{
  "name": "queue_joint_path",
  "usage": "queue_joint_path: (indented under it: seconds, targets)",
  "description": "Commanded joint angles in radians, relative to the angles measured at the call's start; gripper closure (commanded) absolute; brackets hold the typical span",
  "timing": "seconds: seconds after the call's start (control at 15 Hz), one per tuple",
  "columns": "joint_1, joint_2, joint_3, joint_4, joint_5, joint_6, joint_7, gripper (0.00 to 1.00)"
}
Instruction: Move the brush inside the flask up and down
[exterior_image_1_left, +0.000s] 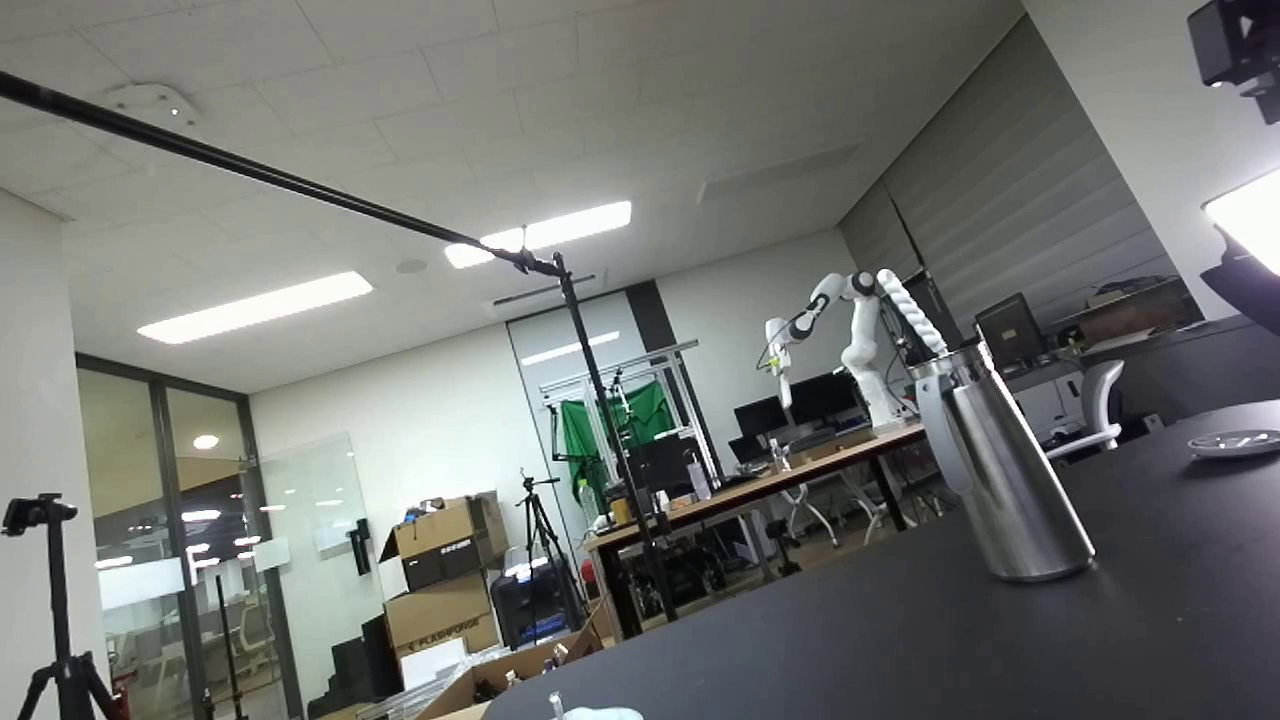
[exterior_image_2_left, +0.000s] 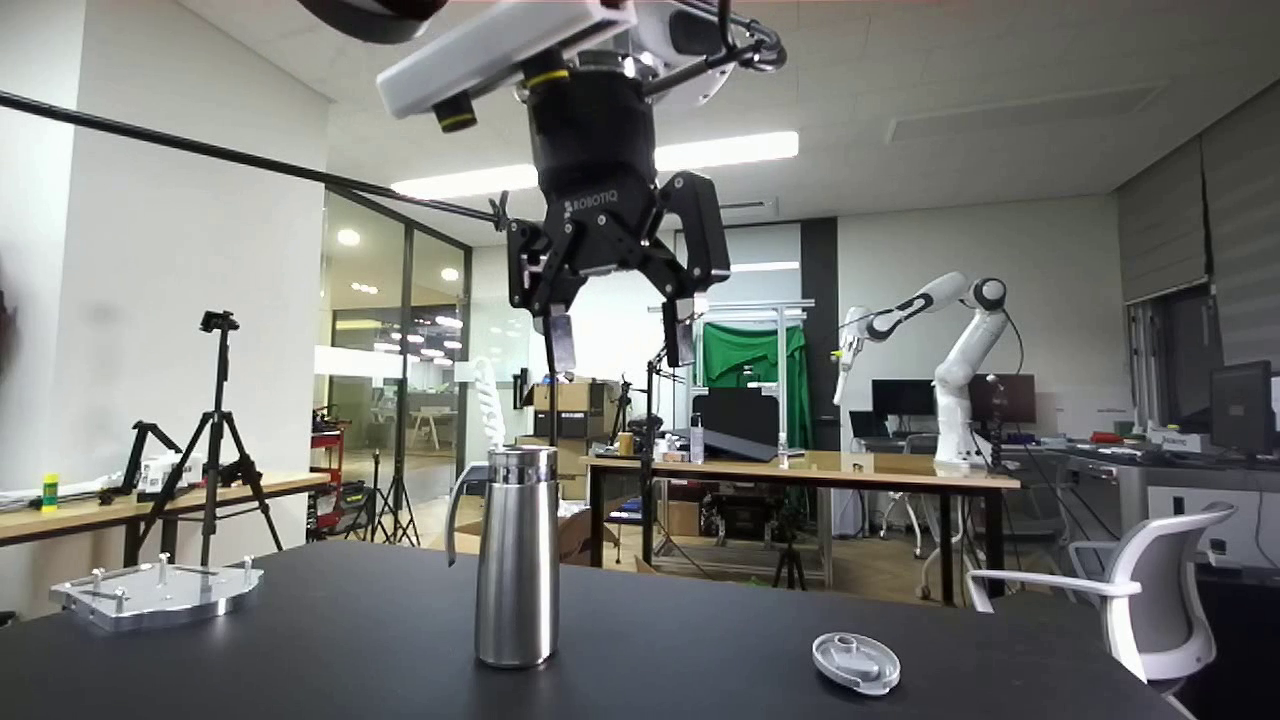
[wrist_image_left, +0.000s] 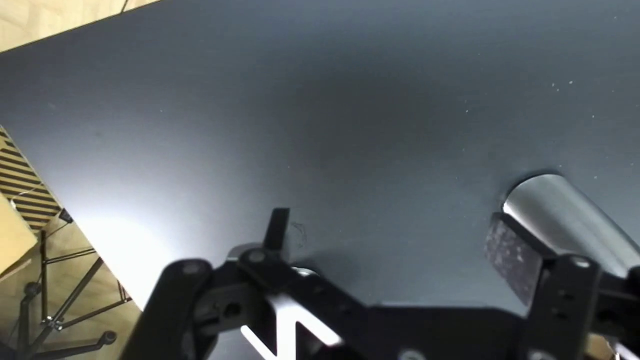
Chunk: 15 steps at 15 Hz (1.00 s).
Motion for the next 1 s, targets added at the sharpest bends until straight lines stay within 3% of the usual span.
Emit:
queue_joint_path:
  seconds: [0.0, 0.53, 0.6, 0.67, 0.93]
  targets:
    - [0.029, 0.123, 0.072, 0.131, -0.001, -0.012, 0.11, 0.0]
    - [0.087, 0.326, 0.194, 0.382, -0.031, -0.036, 0.277, 0.0]
    - [0.095, 0.34, 0.189, 0.398, -0.018, -0.043, 0.265, 0.0]
    - [0.099, 0.29, 0.176, 0.326, -0.013, -0.006, 0.228, 0.0]
    - [0.106, 0.333, 0.178, 0.371, -0.012, -0.017, 0.232, 0.0]
